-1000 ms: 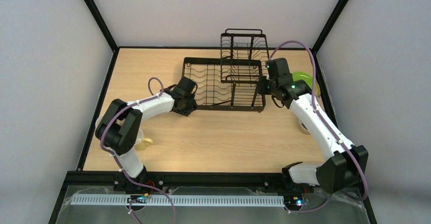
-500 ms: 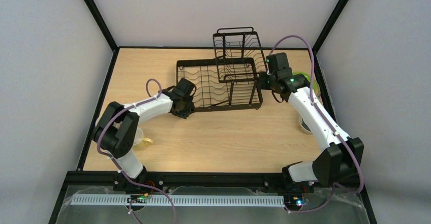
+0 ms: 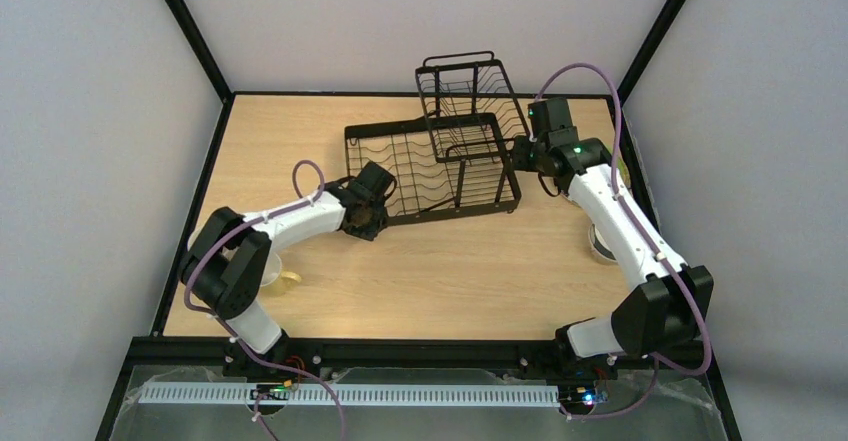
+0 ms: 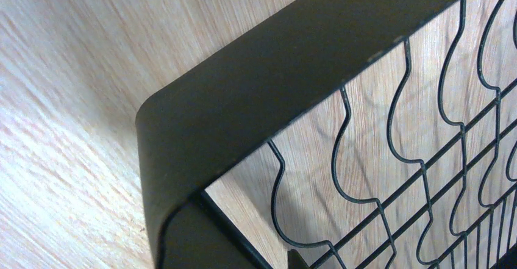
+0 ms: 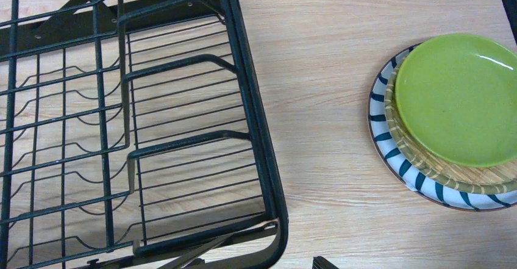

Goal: Load the mixed dishes into the dish rack
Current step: Adjust the dish rack at the center of the board.

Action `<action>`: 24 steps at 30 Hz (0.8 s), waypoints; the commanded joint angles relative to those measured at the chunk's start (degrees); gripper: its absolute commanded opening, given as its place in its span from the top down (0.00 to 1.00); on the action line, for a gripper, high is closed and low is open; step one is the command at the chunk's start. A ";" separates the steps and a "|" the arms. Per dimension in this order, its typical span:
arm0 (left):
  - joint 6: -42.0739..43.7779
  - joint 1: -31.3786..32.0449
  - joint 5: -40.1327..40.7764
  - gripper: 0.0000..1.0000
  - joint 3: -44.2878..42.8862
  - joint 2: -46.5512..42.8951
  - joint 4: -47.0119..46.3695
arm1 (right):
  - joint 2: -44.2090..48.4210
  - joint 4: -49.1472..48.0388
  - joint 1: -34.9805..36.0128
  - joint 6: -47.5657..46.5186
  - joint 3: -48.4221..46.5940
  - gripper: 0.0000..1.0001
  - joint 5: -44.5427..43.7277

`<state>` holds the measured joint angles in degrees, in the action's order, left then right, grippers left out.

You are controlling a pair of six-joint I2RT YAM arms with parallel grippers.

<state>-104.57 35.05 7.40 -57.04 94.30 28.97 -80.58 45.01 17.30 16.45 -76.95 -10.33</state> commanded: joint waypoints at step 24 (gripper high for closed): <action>14.32 18.07 -3.94 0.83 6.11 -3.76 11.72 | -5.27 -9.82 -4.75 -1.40 -2.59 0.00 -3.39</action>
<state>-113.51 44.84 14.00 -54.17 92.97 26.79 -81.36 46.50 13.85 14.63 -77.14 -11.46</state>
